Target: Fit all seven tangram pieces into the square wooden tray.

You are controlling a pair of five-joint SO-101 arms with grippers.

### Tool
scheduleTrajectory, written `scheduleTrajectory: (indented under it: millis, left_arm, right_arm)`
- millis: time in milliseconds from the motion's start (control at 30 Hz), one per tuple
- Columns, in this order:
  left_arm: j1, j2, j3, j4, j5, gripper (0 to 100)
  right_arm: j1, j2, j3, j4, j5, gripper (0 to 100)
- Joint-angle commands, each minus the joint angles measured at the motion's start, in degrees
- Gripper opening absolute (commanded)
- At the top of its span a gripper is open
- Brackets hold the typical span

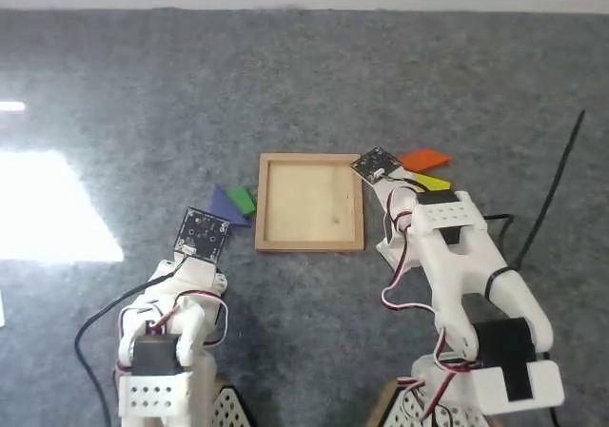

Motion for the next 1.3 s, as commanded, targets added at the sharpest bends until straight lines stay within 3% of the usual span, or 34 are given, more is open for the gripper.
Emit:
scheduleTrajectory:
  millis: [0, 133, 433, 767, 967, 1033, 1133, 1267]
  left_arm:
    - [-0.2, -1.1, -0.7, 0.4, 0.3, 2]
    - [-0.2, -1.1, -0.7, 0.4, 0.3, 2]
    - [-0.2, -1.1, -0.7, 0.4, 0.3, 2]
    - [-0.2, -1.1, -0.7, 0.4, 0.3, 2]
    - [-0.2, -1.1, -0.7, 0.4, 0.3, 2]
    - [-0.2, -1.1, -0.7, 0.4, 0.3, 2]
    - [-0.2, -1.1, -0.7, 0.4, 0.3, 2]
    - [-0.2, -1.1, -0.7, 0.4, 0.3, 2]
  right_arm:
    - [0.5, -0.7, -0.8, -0.7, 0.8, 21.5]
    - [0.5, -0.7, -0.8, -0.7, 0.8, 15.8]
    - [0.4, -1.4, -1.5, -0.2, 0.8, 15.8]
    - [0.3, -1.4, -17.0, 13.4, 0.7, 15.6]
    - [0.2, -1.4, -20.8, 16.0, -0.8, 15.6]
    - [0.2, -1.4, -20.3, 18.1, 0.4, 15.8]
    - [-1.0, -2.0, -16.0, 22.8, 9.7, 16.6]
    - [-6.6, -9.5, -2.8, 16.9, 10.1, 25.9]
